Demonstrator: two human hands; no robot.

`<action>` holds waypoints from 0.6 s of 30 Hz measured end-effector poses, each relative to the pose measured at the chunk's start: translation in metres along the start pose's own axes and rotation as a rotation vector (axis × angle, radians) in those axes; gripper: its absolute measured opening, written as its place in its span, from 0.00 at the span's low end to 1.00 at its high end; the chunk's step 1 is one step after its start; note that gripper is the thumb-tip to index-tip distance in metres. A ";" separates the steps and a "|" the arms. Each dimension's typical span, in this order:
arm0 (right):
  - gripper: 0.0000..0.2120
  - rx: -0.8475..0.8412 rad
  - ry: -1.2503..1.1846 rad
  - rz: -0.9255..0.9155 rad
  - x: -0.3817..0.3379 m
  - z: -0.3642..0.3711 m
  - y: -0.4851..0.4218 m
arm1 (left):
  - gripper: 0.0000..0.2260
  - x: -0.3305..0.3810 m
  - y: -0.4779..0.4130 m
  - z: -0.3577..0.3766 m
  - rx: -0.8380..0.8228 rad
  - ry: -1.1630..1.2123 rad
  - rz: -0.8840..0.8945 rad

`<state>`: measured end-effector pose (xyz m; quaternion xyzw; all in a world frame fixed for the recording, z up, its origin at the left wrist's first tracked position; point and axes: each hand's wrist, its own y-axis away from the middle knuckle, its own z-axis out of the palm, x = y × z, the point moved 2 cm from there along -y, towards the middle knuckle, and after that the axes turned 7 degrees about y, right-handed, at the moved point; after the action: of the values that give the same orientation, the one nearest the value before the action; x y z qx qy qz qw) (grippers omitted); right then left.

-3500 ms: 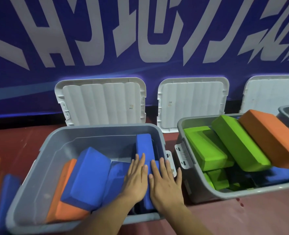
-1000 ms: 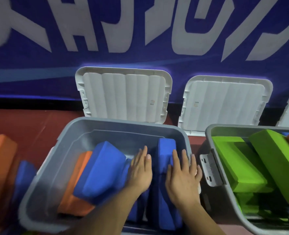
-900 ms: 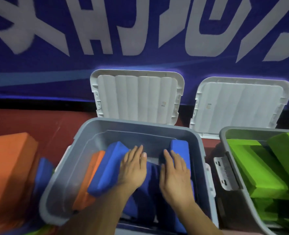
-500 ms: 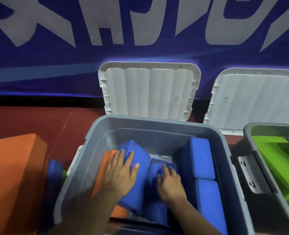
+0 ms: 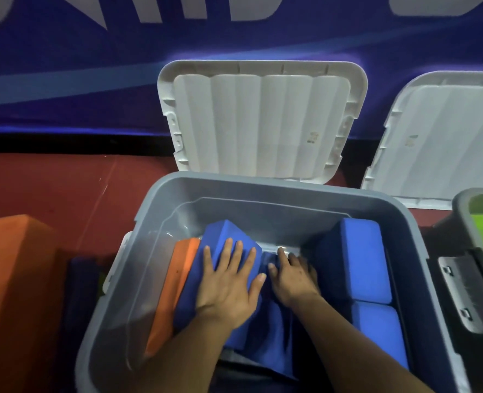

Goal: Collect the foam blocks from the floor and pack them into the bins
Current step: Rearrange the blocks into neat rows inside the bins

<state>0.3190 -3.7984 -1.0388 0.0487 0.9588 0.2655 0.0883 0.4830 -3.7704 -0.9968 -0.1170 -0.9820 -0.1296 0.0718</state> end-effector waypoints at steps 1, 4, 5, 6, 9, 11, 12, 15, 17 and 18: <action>0.30 -0.003 0.017 0.009 0.000 0.000 0.001 | 0.28 0.000 0.000 -0.001 -0.004 0.007 -0.003; 0.30 0.028 0.035 0.015 -0.003 -0.010 0.006 | 0.28 0.000 0.000 -0.002 0.005 0.030 -0.002; 0.30 0.046 0.035 0.006 -0.004 -0.015 0.009 | 0.29 0.000 0.000 -0.004 0.006 0.046 -0.012; 0.31 0.057 0.037 -0.005 -0.005 -0.018 0.011 | 0.30 0.000 0.001 -0.007 -0.007 0.072 -0.029; 0.33 0.009 0.037 -0.007 -0.001 -0.018 0.012 | 0.32 -0.004 0.005 -0.011 -0.012 0.109 -0.042; 0.35 -0.055 0.029 0.013 -0.001 -0.013 0.008 | 0.32 -0.014 0.009 -0.010 0.009 0.112 -0.037; 0.36 -0.052 0.044 0.020 -0.001 -0.012 0.007 | 0.31 -0.017 0.011 -0.010 0.019 0.107 -0.023; 0.39 -0.017 0.105 0.029 -0.002 -0.012 0.014 | 0.28 -0.023 0.020 -0.013 0.064 0.080 0.032; 0.40 -0.022 0.099 0.050 -0.001 -0.013 0.022 | 0.32 -0.023 0.027 -0.019 0.065 0.098 0.029; 0.40 -0.032 0.089 0.055 0.000 -0.013 0.026 | 0.37 -0.022 0.029 -0.021 0.082 0.113 0.038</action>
<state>0.3179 -3.7828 -1.0149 0.0619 0.9557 0.2852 0.0390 0.5132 -3.7532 -0.9738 -0.1250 -0.9785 -0.0941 0.1342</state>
